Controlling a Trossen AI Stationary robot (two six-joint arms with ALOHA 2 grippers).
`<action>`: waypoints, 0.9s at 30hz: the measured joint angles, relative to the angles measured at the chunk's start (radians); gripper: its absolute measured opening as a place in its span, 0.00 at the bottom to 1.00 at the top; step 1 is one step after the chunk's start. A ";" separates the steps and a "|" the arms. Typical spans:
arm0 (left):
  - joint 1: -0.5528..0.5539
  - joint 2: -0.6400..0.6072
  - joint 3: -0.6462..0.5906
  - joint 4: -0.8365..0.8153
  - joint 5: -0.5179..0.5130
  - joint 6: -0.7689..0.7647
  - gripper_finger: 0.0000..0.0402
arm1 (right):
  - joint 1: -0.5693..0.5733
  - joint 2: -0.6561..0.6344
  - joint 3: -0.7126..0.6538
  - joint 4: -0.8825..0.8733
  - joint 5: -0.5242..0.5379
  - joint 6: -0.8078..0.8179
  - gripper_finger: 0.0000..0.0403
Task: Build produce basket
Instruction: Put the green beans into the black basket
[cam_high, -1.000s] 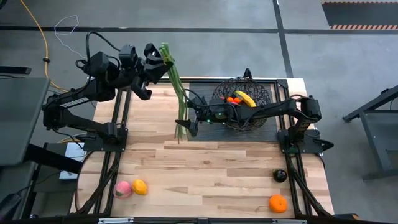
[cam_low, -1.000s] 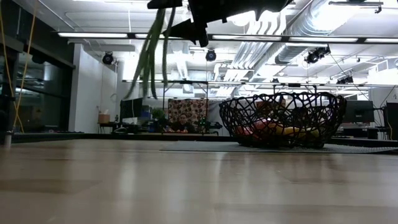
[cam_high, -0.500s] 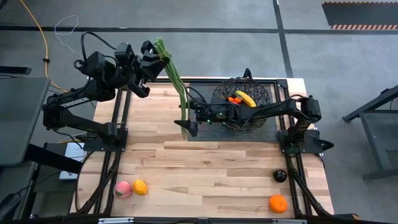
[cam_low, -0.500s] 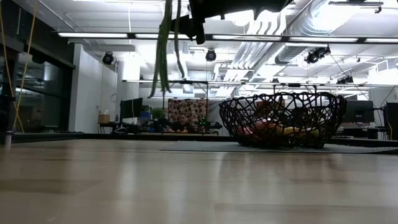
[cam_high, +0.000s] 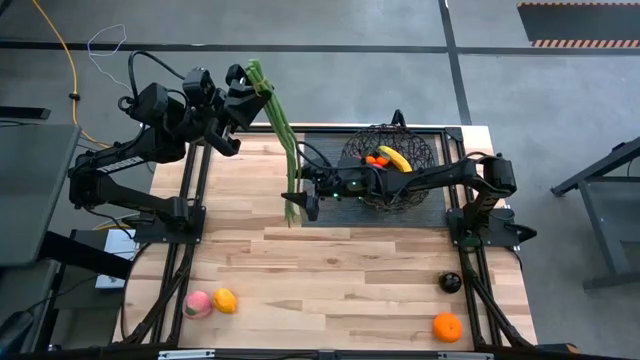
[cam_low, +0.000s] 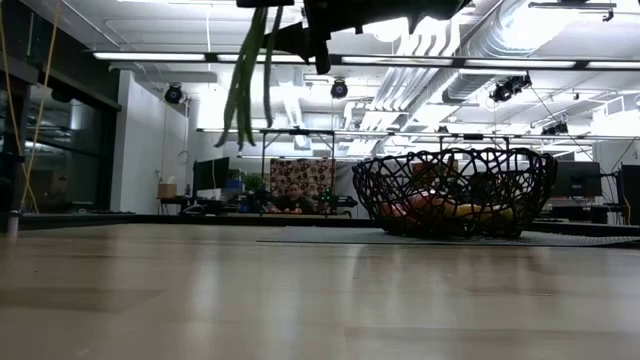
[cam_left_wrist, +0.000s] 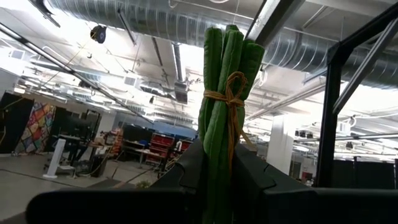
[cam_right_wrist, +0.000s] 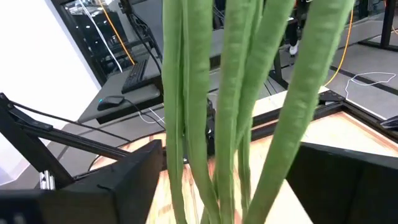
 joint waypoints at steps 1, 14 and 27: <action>0.000 0.000 0.000 0.000 0.000 0.000 0.09 | 0.000 0.000 0.000 0.000 0.000 0.000 0.70; 0.000 0.000 0.000 0.000 -0.002 -0.001 0.09 | 0.000 0.001 0.000 0.025 -0.039 0.003 0.40; 0.000 0.041 0.000 0.037 0.008 -0.027 0.09 | 0.000 0.001 0.000 0.027 -0.042 0.000 0.36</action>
